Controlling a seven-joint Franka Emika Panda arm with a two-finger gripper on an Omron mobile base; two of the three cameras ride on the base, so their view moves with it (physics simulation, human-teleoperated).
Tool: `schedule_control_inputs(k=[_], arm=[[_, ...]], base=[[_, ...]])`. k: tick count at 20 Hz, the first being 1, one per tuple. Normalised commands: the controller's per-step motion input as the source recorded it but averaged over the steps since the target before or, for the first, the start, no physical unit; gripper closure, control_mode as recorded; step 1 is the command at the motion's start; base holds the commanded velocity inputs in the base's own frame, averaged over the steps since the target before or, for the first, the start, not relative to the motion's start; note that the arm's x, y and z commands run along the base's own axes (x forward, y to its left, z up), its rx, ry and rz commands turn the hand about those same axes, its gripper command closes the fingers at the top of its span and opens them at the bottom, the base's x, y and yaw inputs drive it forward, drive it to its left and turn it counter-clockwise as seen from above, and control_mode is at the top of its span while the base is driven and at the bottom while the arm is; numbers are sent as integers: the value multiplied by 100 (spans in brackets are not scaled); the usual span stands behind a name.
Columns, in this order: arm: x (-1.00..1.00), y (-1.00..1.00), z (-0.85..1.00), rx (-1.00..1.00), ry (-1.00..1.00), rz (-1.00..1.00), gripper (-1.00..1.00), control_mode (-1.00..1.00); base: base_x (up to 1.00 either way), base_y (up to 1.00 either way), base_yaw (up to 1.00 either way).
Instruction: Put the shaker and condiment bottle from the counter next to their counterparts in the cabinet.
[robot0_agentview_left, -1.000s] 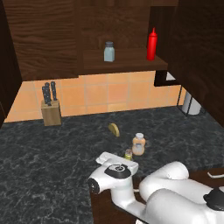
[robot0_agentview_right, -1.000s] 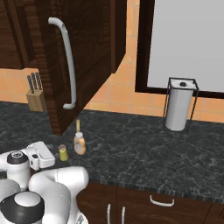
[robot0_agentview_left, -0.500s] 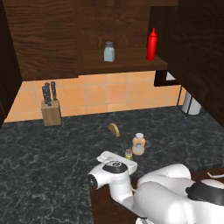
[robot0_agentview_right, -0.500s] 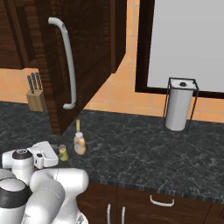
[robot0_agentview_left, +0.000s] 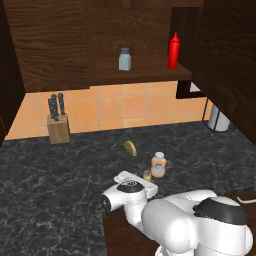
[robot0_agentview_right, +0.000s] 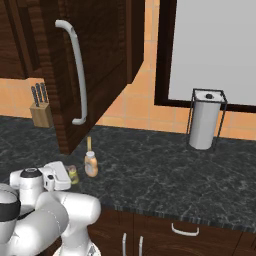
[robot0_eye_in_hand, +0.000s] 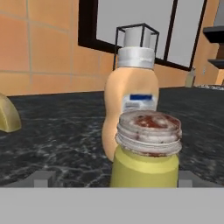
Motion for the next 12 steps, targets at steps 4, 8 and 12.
schedule_control_inputs(k=[4, 8, 12], arm=[[7, -12, -8, 0, 5, -2, 100, -100], [-9, 0, -2, 0, 1, 6, 100, -100], [-17, 7, 35, 1, -2, 23, 100, -100]], base=[[0, 0, 0], [0, 0, 0], [0, 0, 0]])
